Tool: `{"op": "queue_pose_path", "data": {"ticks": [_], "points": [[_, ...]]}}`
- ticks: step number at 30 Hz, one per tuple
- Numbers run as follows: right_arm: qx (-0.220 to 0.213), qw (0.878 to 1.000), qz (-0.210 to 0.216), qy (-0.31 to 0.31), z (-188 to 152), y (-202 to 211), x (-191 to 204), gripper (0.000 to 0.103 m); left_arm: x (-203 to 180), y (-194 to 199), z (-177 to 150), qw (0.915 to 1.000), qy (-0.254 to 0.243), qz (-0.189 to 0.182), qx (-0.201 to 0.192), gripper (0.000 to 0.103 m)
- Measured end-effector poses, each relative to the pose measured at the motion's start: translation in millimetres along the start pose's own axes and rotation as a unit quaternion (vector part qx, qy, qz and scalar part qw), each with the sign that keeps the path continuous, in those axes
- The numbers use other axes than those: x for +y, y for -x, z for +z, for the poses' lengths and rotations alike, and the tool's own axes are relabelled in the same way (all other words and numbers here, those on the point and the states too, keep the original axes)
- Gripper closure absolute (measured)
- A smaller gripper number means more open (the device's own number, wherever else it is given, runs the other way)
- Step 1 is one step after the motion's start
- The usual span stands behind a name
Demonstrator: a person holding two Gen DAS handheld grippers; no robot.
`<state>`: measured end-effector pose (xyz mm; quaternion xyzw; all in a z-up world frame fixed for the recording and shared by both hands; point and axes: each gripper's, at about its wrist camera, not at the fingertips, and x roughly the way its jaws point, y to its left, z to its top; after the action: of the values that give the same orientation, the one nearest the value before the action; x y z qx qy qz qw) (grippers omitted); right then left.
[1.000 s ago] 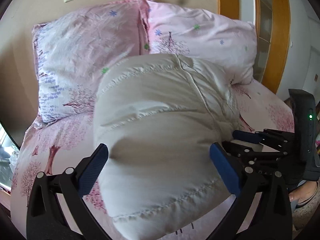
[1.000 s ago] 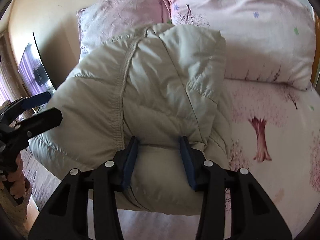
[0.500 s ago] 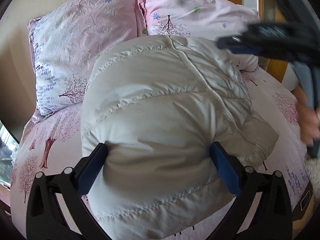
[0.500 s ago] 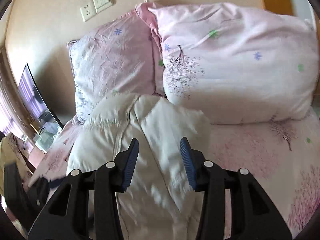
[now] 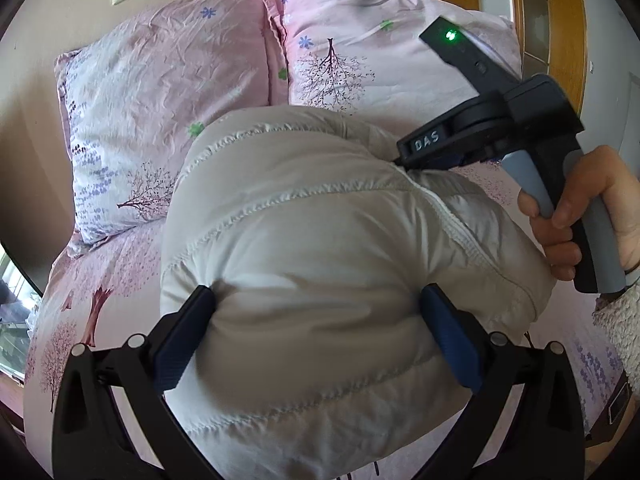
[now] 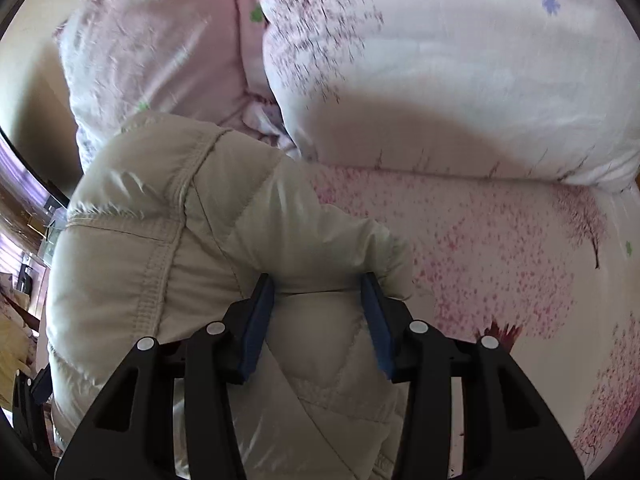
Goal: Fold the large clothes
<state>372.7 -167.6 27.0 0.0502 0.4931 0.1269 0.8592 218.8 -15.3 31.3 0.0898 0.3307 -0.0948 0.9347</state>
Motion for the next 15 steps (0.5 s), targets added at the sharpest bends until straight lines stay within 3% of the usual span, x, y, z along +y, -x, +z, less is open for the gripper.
{"op": "queue_pose_path", "data": {"ticks": [4,8,10,12,15], "points": [[0.010,1.000,0.004,-0.011,-3,-8,-5,0.057,-2,5,2,0.9999,-0.006,0.002,-0.014,0.002],[0.000,1.000,0.002,-0.010,-7,-4,-6,0.057,15,28,2,0.9990,0.019,-0.018,-0.037,0.002],[-0.026,1.000,-0.003,-0.002,-18,11,-7,0.053,29,39,-1,0.9982,0.026,0.000,-0.053,0.002],[-0.057,0.998,-0.021,0.006,-33,31,-7,0.043,45,44,-6,0.9975,0.031,0.020,-0.061,0.002],[-0.120,0.993,-0.010,0.010,-68,67,-9,0.041,62,44,-12,0.9971,0.038,0.030,-0.058,0.002]]}}
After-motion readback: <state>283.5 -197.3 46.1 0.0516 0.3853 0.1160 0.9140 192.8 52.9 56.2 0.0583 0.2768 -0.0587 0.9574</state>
